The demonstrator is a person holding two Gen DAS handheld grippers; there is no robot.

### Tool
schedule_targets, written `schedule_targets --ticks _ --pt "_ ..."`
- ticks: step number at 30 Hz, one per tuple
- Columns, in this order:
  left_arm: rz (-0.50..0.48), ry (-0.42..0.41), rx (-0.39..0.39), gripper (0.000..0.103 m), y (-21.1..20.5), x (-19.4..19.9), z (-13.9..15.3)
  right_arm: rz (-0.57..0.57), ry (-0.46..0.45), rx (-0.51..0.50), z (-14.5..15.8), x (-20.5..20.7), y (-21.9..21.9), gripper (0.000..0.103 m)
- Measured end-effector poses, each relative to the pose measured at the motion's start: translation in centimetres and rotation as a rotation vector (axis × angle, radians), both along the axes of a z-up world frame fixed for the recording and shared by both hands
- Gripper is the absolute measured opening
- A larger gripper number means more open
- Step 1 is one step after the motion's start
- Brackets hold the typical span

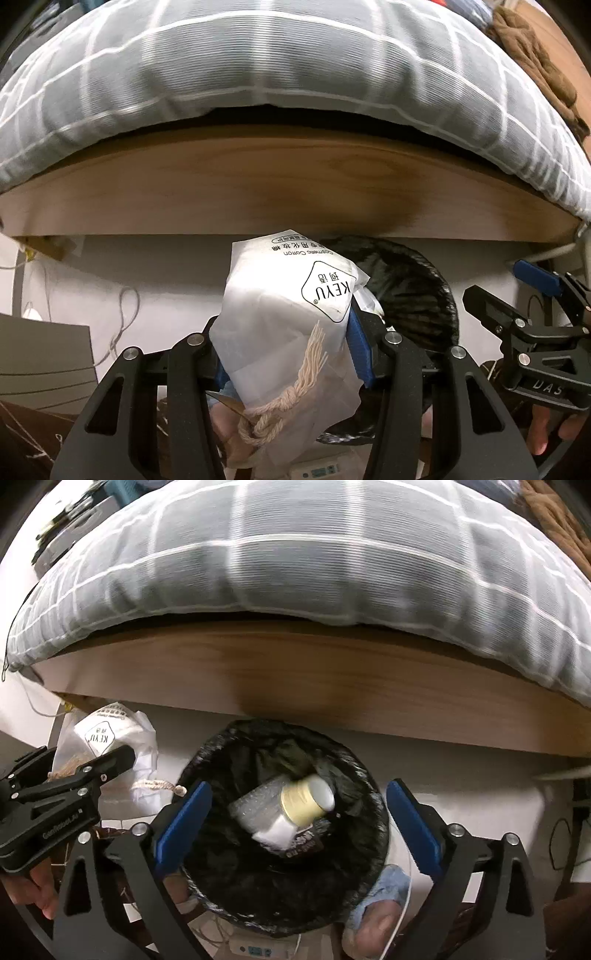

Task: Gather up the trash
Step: 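Open the right tool to drop the cup while the left tool drops the white bag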

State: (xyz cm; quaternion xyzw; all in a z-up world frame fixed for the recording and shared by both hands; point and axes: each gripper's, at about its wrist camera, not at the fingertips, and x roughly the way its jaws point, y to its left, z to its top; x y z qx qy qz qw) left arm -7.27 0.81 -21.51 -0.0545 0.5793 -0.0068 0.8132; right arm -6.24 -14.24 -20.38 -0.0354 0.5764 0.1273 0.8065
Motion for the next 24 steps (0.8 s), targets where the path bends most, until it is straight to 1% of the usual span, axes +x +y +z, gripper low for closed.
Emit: schedule_targets --ticks 5,13,19,22,23,24 --pt "-0.048 0.000 -0.002 0.049 -2.4 0.3 0.0 -0.046 -0.018 -0.017 0.3 0.0 -2.3 0.095" --pt "-0.124 0.010 -0.021 0.049 -6.8 0.7 -0.1 -0.130 -0.043 -0.033 1.0 -0.5 -7.6 0.095" --pt "-0.173 0.010 -0.025 0.050 -9.5 0.8 -0.3 -0.175 -0.042 -0.037 0.8 -0.6 -9.9 0.095" --pt "-0.180 0.007 -0.010 0.053 -9.9 0.7 -0.4 -0.188 -0.043 -0.031 0.9 -0.6 -10.2 0.095" --pt "-0.180 0.006 -0.006 0.056 -9.9 0.7 -0.5 -0.190 -0.047 -0.030 0.9 -0.5 -10.2 0.095" --pt "-0.180 0.006 -0.005 0.061 -9.6 0.7 -0.6 -0.190 -0.050 -0.030 1.0 -0.4 -10.2 0.095"
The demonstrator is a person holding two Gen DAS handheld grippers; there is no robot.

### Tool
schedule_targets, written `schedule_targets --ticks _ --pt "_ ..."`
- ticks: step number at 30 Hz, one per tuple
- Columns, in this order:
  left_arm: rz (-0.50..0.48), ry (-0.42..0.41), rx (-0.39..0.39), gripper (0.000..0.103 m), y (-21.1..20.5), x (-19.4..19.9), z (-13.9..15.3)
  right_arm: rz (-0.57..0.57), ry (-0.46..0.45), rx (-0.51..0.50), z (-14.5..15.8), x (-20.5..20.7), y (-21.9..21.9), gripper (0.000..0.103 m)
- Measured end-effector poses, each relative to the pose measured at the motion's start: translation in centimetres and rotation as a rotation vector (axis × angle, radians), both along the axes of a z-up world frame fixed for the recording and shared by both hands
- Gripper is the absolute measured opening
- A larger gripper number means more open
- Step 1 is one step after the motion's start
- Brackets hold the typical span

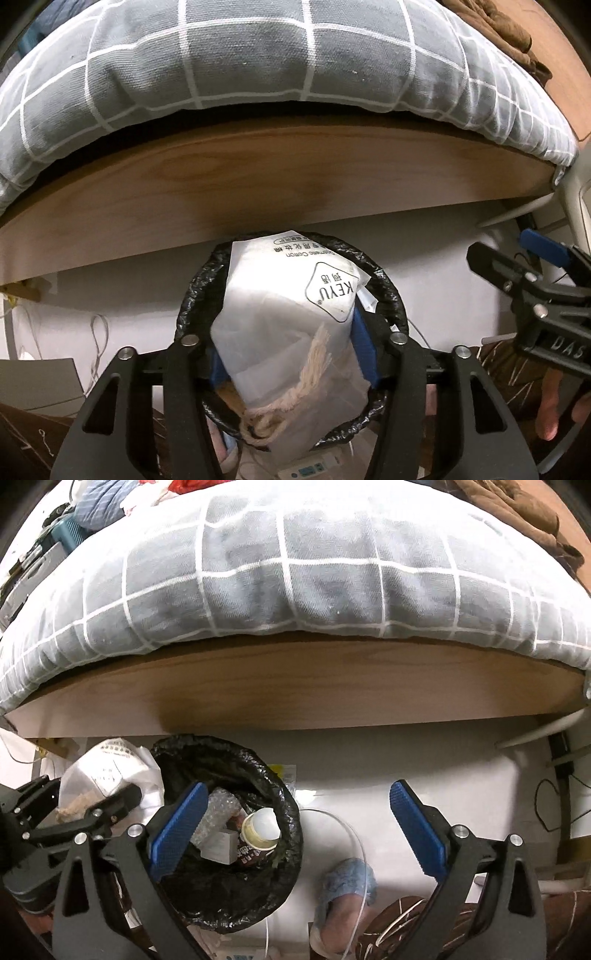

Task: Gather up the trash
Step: 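Open the right tool to drop the cup while the left tool drops the white bag, then raise both open tools from the bin back over the bed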

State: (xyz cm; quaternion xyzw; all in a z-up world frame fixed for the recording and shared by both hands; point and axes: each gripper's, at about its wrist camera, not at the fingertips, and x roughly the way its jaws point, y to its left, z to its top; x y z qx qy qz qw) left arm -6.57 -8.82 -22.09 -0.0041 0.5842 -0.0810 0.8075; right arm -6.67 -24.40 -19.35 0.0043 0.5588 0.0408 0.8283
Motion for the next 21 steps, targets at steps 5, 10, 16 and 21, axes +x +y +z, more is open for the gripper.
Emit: schedule_targets --ticks 5,10,16,21 --pt "0.022 -0.046 0.032 0.084 0.5 -0.2 0.9 0.011 -0.017 -0.001 1.3 0.3 0.2 0.095" --pt "0.041 -0.115 0.055 0.097 1.3 -0.1 2.5 0.029 -0.065 0.005 3.2 0.7 1.0 0.095" --pt "0.063 -0.178 0.068 0.097 1.9 0.5 5.2 0.048 -0.131 0.013 6.2 1.3 1.9 0.095" --pt "0.094 -0.224 0.052 0.097 2.8 1.4 7.6 0.050 -0.187 0.027 8.6 2.1 2.4 0.095"
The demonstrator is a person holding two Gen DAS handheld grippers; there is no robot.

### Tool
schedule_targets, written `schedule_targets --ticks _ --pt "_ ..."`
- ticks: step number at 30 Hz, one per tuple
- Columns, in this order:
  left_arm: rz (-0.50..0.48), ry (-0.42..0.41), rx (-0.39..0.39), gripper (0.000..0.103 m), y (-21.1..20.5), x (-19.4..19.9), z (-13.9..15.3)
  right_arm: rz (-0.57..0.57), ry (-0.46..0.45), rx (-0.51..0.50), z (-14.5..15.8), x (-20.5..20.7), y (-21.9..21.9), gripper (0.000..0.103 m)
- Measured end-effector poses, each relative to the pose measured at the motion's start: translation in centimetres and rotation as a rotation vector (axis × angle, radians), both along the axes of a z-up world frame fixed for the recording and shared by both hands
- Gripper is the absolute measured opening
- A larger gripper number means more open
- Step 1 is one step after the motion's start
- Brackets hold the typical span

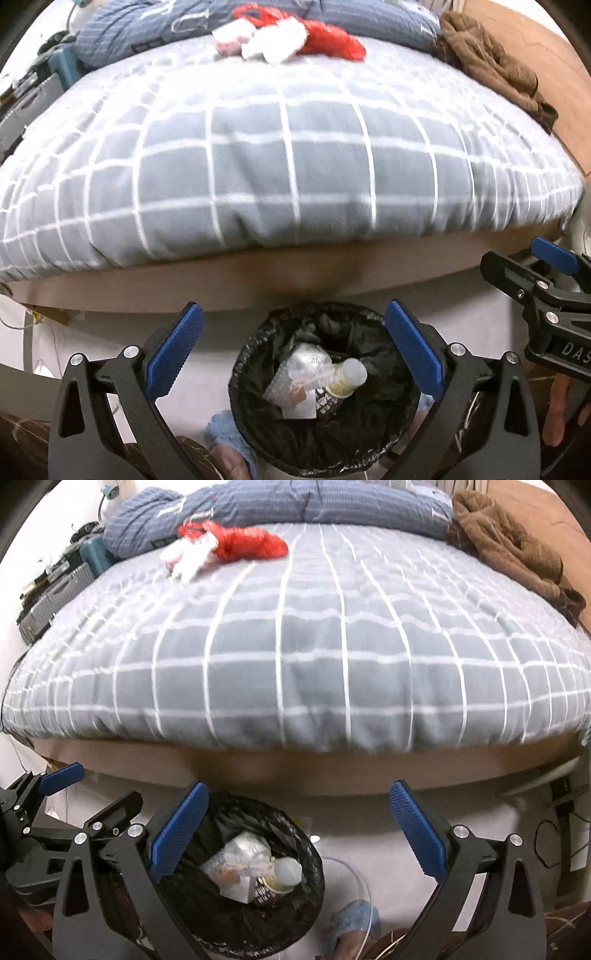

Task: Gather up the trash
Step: 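Raise both open tools from the bin back over the bed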

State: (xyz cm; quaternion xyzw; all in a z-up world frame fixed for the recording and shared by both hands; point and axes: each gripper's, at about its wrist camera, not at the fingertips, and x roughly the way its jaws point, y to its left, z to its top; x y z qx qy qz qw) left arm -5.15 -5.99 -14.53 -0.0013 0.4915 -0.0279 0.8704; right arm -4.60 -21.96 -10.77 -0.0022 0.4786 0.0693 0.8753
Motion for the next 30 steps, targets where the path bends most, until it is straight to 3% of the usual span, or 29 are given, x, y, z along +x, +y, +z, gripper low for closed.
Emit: schedule_targets --ticks 19,30 --pt "0.081 -0.141 -0.039 0.097 4.6 4.2 8.7 0.071 -0.207 0.010 7.7 4.6 3.4 0.095" --pt "0.106 -0.158 -0.048 0.097 6.1 9.2 10.1 0.095 -0.246 0.022 9.2 9.8 4.8 0.095"
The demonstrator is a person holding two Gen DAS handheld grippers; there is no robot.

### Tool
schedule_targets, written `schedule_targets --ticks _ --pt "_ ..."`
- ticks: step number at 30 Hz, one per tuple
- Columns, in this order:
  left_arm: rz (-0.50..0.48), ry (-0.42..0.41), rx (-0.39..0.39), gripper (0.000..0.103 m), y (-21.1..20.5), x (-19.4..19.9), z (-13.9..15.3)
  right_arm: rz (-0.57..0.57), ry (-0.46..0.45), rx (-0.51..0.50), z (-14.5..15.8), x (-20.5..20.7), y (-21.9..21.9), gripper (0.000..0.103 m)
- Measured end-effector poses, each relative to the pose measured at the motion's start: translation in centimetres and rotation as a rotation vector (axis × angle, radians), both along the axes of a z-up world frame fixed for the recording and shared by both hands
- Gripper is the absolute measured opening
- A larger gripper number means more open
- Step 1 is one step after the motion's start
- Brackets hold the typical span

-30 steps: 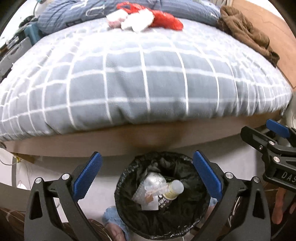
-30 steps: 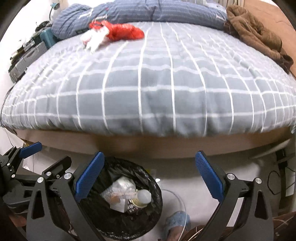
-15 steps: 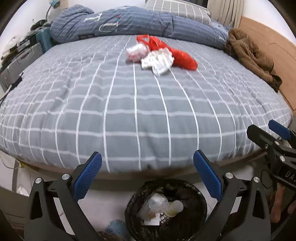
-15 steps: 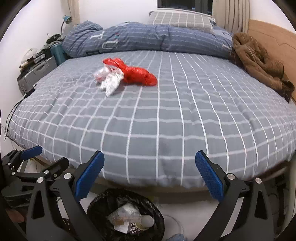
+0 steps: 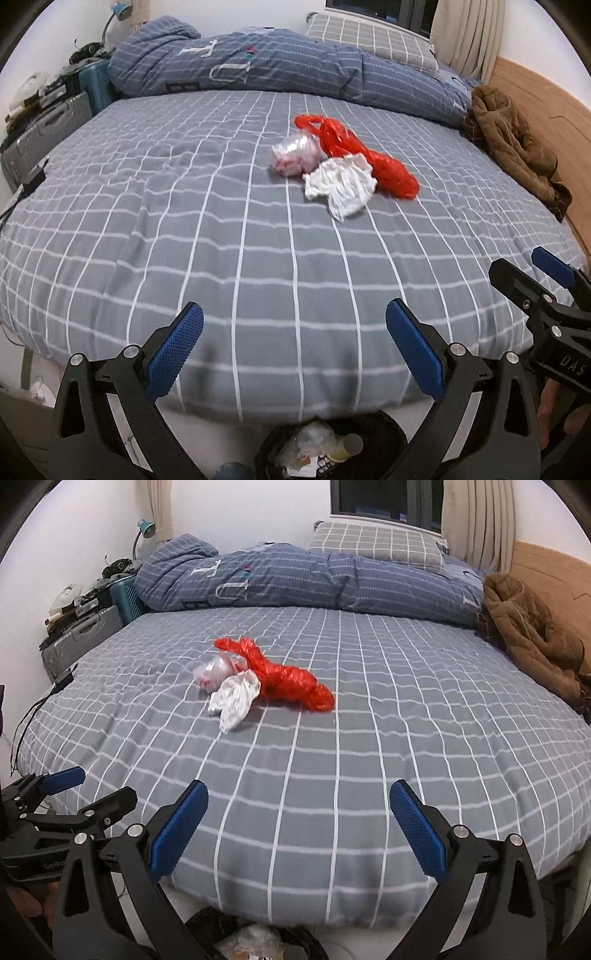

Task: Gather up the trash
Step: 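Raise both open tools from the bin back over the bed, then grasp the red plastic bag with the right tool while the left tool grasps the clear plastic bag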

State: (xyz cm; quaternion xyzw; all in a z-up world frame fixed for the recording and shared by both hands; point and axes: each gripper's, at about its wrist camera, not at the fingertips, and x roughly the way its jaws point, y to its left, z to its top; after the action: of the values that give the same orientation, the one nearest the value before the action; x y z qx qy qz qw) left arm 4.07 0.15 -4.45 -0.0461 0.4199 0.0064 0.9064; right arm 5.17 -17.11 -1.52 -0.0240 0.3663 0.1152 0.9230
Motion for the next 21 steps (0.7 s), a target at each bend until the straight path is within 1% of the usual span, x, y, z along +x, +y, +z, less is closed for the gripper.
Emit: schedule_targets --ticks 4,9,13,18,21 --pt "0.007 0.001 -0.011 0.097 0.5 2.3 0.1 0.001 -0.006 -0.007 0.2 2.3 0.3 0.095" --pt "0.009 -0.013 0.006 0.097 0.9 5.9 0.5 -0.011 -0.007 0.003 0.1 5.8 -0.4 0.095" --pt "0.011 -0.016 0.022 0.097 1.3 8.7 0.4 -0.008 0.006 -0.005 -0.6 8.3 -0.4 0.095" --pt "0.021 -0.012 0.022 0.097 1.9 12.4 0.0 0.005 0.015 -0.016 -1.4 11.1 0.3 0.095" --pt "0.024 -0.015 0.037 0.097 2.1 14.5 -0.3 0.019 0.018 -0.019 -1.9 12.8 0.8 0.092"
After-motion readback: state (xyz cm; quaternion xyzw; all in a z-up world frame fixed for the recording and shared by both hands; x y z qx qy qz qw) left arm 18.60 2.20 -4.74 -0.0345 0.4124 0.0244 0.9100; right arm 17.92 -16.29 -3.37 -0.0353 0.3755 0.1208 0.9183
